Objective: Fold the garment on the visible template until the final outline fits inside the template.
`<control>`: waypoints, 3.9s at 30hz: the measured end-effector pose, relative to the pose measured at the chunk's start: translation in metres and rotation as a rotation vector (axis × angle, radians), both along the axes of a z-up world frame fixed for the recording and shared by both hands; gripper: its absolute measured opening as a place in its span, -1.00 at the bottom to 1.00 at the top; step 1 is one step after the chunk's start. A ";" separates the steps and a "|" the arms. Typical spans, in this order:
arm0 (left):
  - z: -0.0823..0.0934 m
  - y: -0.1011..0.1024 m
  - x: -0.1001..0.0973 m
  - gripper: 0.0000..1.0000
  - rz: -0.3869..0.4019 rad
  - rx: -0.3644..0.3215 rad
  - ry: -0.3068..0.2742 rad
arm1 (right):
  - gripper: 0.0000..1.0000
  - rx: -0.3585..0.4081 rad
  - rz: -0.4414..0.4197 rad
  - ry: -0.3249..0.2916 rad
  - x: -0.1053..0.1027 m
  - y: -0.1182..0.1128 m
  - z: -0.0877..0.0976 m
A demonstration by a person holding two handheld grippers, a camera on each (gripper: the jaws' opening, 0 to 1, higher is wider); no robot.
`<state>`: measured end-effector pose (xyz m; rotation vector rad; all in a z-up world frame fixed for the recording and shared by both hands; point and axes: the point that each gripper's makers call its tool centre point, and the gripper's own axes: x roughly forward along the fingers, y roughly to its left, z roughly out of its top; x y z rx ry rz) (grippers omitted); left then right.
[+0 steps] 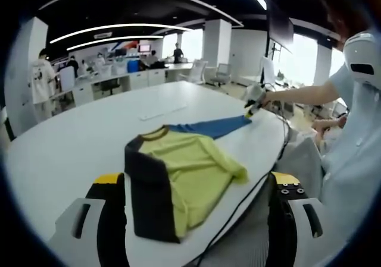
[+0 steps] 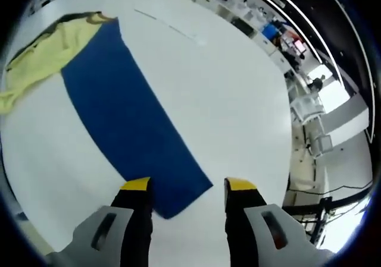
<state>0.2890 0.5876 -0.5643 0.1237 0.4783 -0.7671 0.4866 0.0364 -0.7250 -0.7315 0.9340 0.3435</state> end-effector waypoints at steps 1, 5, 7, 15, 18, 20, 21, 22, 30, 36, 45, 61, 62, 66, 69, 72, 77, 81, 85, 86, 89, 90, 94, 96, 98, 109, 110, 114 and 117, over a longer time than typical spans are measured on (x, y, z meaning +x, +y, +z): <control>0.001 0.000 0.000 0.93 -0.001 0.000 -0.001 | 0.01 0.005 0.000 0.001 -0.004 0.002 0.000; 0.001 0.001 -0.001 0.93 -0.002 0.002 0.002 | 0.10 0.016 0.001 0.000 -0.009 0.009 0.000; 0.001 0.001 -0.002 0.93 -0.003 0.003 -0.001 | 0.17 0.024 0.002 0.001 -0.011 0.011 -0.001; 0.003 0.002 0.000 0.93 -0.005 0.005 -0.001 | 0.35 0.081 0.000 -0.013 -0.019 0.028 0.005; 0.004 0.001 0.001 0.93 -0.007 0.003 -0.010 | 0.39 0.082 -0.002 -0.014 -0.022 0.031 0.006; 0.006 0.000 0.001 0.93 -0.007 -0.001 -0.013 | 0.42 0.082 0.004 -0.013 -0.025 0.034 0.006; 0.006 0.001 0.001 0.93 -0.007 0.000 -0.015 | 0.45 0.084 0.007 -0.012 -0.026 0.036 0.006; 0.006 0.001 0.001 0.92 -0.011 0.004 -0.016 | 0.49 0.088 0.009 -0.014 -0.027 0.039 0.007; 0.006 0.002 0.001 0.92 -0.013 0.006 -0.018 | 0.64 0.114 0.013 -0.022 -0.029 0.048 0.011; 0.008 0.002 0.002 0.92 -0.015 -0.004 -0.030 | 0.73 0.133 0.018 -0.039 -0.030 0.055 0.017; 0.008 0.004 0.000 0.92 -0.014 -0.008 -0.037 | 0.89 0.155 0.028 -0.054 -0.033 0.066 0.021; 0.007 0.004 -0.003 0.91 -0.015 -0.019 -0.041 | 0.99 0.210 0.076 -0.068 -0.044 0.097 0.032; 0.007 0.004 -0.003 0.91 -0.016 -0.018 -0.041 | 0.99 0.212 0.081 -0.071 -0.044 0.100 0.033; 0.008 0.005 -0.003 0.91 -0.011 -0.025 -0.044 | 1.00 0.222 0.108 -0.070 -0.048 0.110 0.036; 0.008 0.006 -0.003 0.91 -0.009 -0.026 -0.045 | 1.00 0.227 0.116 -0.075 -0.049 0.116 0.038; 0.009 0.009 -0.003 0.91 -0.003 -0.027 -0.048 | 1.00 0.254 0.110 -0.077 -0.052 0.122 0.040; 0.008 0.013 -0.003 0.90 0.011 -0.033 -0.044 | 1.00 0.263 0.131 -0.087 -0.061 0.136 0.046; 0.006 0.013 -0.003 0.90 0.006 -0.029 -0.040 | 1.00 0.255 0.166 -0.104 -0.066 0.147 0.052; 0.007 0.012 -0.003 0.90 0.007 -0.035 -0.043 | 1.00 0.274 0.190 -0.118 -0.072 0.161 0.060; 0.007 0.013 -0.002 0.90 0.008 -0.035 -0.043 | 1.00 0.273 0.197 -0.120 -0.073 0.163 0.062; 0.007 0.012 -0.003 0.90 0.003 -0.038 -0.043 | 1.00 0.263 0.218 -0.127 -0.076 0.170 0.067; 0.008 0.011 -0.003 0.90 -0.001 -0.045 -0.044 | 1.00 0.245 0.231 -0.133 -0.077 0.171 0.068; 0.006 0.011 -0.003 0.90 0.001 -0.044 -0.040 | 1.00 0.254 0.248 -0.126 -0.083 0.181 0.070; 0.006 0.012 -0.003 0.90 0.000 -0.046 -0.038 | 1.00 0.262 0.263 -0.124 -0.087 0.187 0.072; 0.005 0.012 -0.004 0.89 0.000 -0.047 -0.036 | 1.00 0.268 0.277 -0.110 -0.091 0.192 0.072; 0.002 0.014 -0.006 0.89 0.002 -0.051 -0.028 | 1.00 0.289 0.331 -0.139 -0.102 0.218 0.089; 0.002 0.014 -0.006 0.89 0.002 -0.051 -0.028 | 1.00 0.289 0.332 -0.139 -0.103 0.219 0.089; 0.001 0.014 -0.005 0.89 -0.001 -0.050 -0.027 | 1.00 0.304 0.352 -0.137 -0.107 0.227 0.094; 0.001 0.014 -0.005 0.89 -0.003 -0.052 -0.024 | 1.00 0.319 0.357 -0.142 -0.110 0.231 0.097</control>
